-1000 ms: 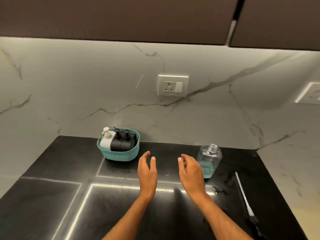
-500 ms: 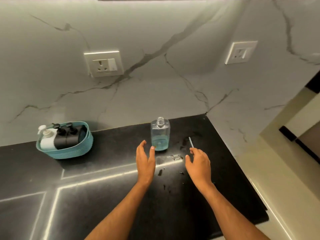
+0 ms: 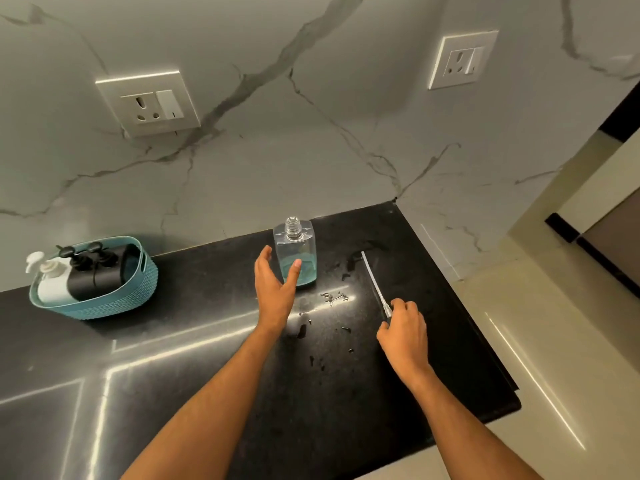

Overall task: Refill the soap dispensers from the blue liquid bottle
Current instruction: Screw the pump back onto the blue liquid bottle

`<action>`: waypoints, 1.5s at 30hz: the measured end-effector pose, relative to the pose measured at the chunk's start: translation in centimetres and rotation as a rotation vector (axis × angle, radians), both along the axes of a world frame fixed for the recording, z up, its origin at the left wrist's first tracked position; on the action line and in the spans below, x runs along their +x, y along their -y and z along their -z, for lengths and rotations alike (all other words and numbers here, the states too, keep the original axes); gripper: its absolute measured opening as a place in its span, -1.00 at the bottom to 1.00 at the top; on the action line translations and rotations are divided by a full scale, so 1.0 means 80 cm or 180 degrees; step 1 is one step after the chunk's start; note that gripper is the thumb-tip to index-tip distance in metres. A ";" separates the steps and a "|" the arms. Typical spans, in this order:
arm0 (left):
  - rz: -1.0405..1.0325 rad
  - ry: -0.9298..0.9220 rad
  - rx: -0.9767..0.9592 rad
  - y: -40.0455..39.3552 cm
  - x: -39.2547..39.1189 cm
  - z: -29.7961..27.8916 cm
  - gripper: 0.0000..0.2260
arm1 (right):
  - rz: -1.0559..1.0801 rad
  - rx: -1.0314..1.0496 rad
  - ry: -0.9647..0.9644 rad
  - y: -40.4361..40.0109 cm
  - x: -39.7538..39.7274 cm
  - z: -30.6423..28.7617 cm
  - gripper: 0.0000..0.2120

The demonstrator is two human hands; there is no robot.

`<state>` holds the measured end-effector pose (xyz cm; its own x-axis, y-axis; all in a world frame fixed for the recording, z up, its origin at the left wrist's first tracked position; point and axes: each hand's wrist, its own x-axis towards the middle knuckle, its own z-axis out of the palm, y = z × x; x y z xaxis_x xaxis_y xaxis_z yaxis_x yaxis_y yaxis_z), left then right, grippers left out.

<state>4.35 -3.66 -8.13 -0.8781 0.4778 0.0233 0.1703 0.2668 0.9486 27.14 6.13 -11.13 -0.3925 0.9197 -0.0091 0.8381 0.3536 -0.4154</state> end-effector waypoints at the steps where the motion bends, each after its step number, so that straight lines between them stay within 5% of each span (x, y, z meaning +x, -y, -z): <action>1: 0.0029 -0.0032 0.0010 -0.003 -0.004 -0.002 -0.28 | 0.0018 -0.0005 -0.0130 -0.003 -0.002 -0.001 -0.63; 10: 0.0360 0.0037 0.0171 -0.026 -0.030 -0.024 -0.24 | 0.0182 0.0192 -0.1534 -0.029 -0.032 -0.050 -0.54; 19: 0.0360 0.0050 0.0236 -0.027 -0.040 -0.028 -0.33 | -0.0134 0.0965 -0.2683 -0.043 -0.069 -0.184 -0.70; 29: 0.0026 -0.0053 0.0334 0.012 -0.048 -0.035 -0.34 | -0.1172 0.1036 -0.2542 0.001 -0.089 -0.315 -0.77; 45: -0.0156 -0.0205 0.0280 0.086 -0.060 -0.047 -0.35 | -0.1702 0.0642 -0.1991 0.067 -0.128 -0.342 -0.80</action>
<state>-0.44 -10.54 -4.39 -0.8958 0.4279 0.1203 0.2204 0.1925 0.9562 16.91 0.77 16.22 -0.6532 0.5695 0.4990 0.1736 0.7542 -0.6333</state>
